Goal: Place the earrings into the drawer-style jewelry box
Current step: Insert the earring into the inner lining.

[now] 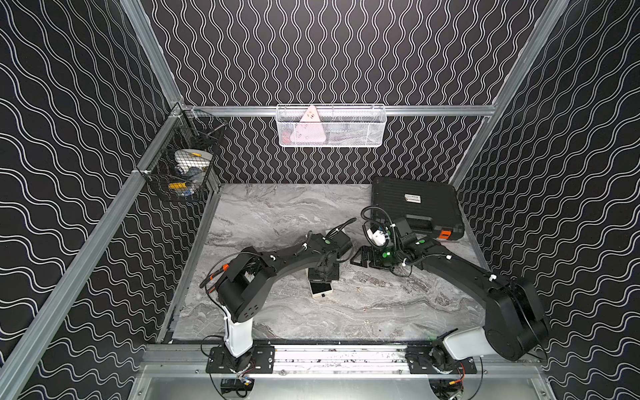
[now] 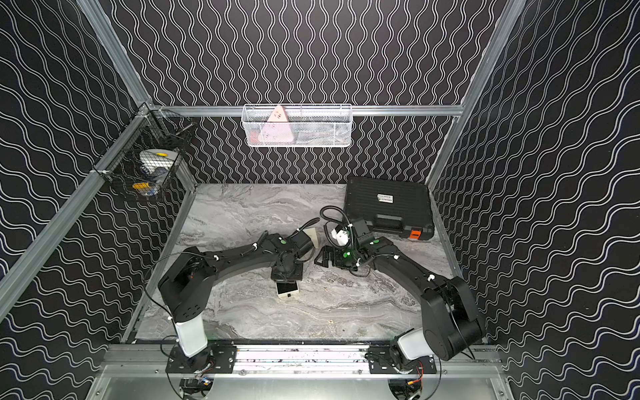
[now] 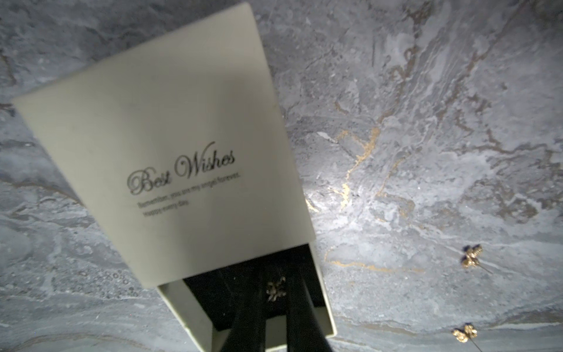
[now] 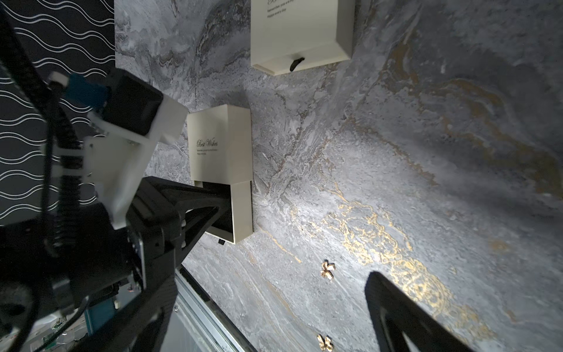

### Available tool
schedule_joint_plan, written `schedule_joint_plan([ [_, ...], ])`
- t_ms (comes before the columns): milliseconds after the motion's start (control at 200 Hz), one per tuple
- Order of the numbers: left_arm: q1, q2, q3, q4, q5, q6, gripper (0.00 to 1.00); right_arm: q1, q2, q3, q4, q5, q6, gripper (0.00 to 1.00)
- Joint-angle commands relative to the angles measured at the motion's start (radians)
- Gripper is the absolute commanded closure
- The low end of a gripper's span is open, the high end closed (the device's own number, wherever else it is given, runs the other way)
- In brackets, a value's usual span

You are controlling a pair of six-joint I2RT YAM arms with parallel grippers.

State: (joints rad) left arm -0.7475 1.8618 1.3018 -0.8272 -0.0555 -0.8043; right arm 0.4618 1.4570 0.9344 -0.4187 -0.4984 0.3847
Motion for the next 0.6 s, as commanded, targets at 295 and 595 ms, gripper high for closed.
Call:
schedule_joint_plan([
  [295, 0.003, 0.013, 0.008, 0.011, -0.007, 0.02, 1.0, -0.002, 0.002, -0.005, 0.015, -0.017, 0.009, 0.0],
  [595, 0.002, 0.034, -0.002, 0.016, -0.004, 0.026, 1.0, -0.001, -0.001, -0.008, 0.015, -0.017, 0.008, 0.0],
])
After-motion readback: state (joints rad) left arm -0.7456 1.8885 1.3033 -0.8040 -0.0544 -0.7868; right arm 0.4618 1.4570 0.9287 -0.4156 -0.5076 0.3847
